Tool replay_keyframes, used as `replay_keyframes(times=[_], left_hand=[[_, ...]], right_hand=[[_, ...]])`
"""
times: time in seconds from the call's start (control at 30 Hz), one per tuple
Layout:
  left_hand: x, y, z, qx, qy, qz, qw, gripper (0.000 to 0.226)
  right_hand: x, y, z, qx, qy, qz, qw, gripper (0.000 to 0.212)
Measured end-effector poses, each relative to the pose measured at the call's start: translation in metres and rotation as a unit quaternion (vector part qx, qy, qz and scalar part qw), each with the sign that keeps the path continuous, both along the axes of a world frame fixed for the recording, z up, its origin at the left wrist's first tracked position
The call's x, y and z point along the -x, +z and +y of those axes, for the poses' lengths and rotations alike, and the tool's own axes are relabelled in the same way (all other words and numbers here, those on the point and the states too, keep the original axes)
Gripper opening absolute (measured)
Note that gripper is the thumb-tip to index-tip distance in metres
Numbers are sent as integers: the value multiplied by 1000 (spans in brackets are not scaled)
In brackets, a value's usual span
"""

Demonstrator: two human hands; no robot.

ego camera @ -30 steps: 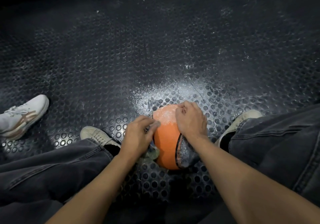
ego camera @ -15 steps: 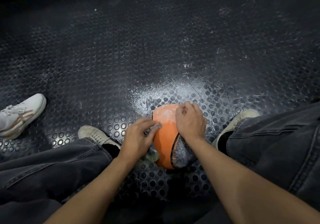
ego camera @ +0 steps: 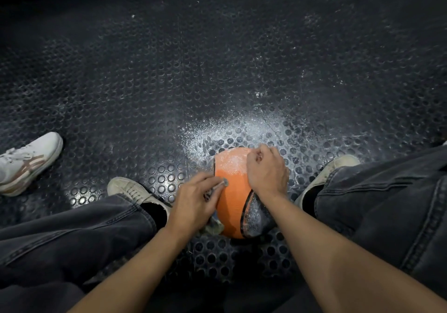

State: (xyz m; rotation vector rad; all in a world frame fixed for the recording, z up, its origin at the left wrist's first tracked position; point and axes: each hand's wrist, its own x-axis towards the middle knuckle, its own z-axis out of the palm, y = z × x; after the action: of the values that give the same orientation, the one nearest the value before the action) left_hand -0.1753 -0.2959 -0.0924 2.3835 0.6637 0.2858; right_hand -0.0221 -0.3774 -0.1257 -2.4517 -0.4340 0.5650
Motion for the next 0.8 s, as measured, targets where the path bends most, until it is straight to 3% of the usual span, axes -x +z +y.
replay_keyframes(times=[0.17, 0.3, 0.47, 0.63, 0.8], left_hand=[[-36, -7, 22, 18, 136, 29, 990, 18], [-7, 7, 4, 19, 11, 4, 1000, 16], [-23, -6, 22, 8, 116, 32, 993, 20], [1, 3, 9, 4, -6, 16, 1000, 18], [-31, -2, 21, 21, 143, 49, 988, 20]], right_hand=[[4, 0, 2, 1, 1, 3, 1000, 15], [1, -2, -1, -1, -19, 14, 1000, 15], [4, -3, 4, -5, -7, 1, 1000, 16], [-1, -4, 1, -7, -13, -1, 1000, 16], [6, -2, 4, -3, -22, -4, 1000, 16]])
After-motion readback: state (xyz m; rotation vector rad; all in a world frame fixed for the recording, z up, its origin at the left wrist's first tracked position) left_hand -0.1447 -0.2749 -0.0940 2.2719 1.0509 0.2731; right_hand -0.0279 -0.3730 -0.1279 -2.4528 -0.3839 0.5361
